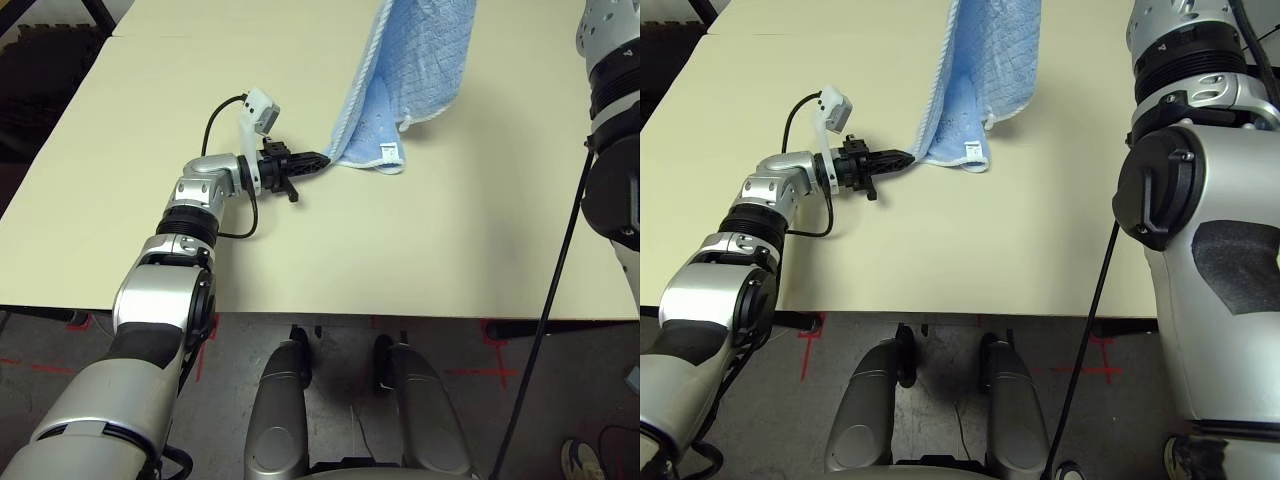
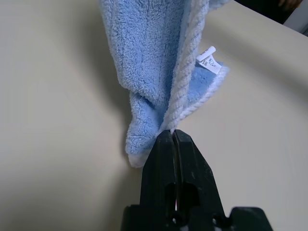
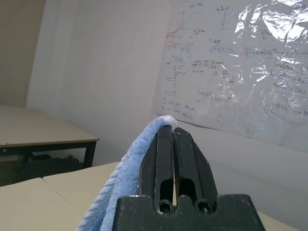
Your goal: Fold the towel and set it aside.
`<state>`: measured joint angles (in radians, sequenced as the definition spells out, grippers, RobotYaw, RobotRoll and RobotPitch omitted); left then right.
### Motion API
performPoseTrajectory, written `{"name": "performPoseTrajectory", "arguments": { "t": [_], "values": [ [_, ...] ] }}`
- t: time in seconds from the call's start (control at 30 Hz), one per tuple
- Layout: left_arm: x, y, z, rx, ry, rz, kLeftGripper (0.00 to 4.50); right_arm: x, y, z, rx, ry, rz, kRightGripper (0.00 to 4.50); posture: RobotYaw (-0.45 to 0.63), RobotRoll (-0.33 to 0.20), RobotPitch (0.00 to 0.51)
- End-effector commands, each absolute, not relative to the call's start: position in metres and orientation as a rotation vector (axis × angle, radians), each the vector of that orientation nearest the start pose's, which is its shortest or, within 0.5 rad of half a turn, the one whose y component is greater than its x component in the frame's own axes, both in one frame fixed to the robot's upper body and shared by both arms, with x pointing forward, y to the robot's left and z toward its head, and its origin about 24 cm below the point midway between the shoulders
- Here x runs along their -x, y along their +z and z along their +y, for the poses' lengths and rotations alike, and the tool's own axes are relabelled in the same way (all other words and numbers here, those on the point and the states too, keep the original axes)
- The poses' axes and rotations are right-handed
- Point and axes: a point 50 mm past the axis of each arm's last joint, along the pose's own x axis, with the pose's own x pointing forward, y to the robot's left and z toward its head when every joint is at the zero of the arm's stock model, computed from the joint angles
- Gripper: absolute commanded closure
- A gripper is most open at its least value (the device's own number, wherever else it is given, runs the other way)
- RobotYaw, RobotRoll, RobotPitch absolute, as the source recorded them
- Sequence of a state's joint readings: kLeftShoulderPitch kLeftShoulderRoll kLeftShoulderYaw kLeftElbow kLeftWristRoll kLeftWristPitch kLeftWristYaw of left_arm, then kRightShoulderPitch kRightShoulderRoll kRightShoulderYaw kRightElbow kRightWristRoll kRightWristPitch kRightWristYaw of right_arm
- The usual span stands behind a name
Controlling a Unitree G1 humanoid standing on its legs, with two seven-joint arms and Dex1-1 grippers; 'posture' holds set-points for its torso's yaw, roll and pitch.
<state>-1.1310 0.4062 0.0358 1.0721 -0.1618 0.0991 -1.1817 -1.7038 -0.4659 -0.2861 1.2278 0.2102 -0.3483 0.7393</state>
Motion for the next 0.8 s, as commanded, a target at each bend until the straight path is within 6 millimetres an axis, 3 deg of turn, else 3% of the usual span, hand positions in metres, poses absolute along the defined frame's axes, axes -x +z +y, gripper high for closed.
{"name": "performPoseTrajectory", "arguments": {
  "t": [0.03,0.23,0.67,0.8],
  "values": [
    [-0.398,0.213,0.183,-0.168,-0.975,0.028,4.46,-0.360,0.442,-0.180,0.166,0.539,-0.956,4.50,0.09,0.000,0.261],
    [-0.394,0.253,0.211,-0.332,-0.877,0.036,4.46,-0.364,0.430,-0.195,0.166,0.493,-0.917,4.50,0.11,0.000,0.256],
    [-0.382,0.275,0.238,-0.458,-0.850,0.155,4.46,-0.378,0.387,-0.222,0.158,0.412,-0.786,4.50,0.12,0.000,0.273],
    [-0.379,0.270,0.236,-0.420,-0.897,0.187,4.46,-0.378,0.383,-0.226,0.155,0.401,-0.781,4.50,0.11,0.000,0.273]
  ]
}}
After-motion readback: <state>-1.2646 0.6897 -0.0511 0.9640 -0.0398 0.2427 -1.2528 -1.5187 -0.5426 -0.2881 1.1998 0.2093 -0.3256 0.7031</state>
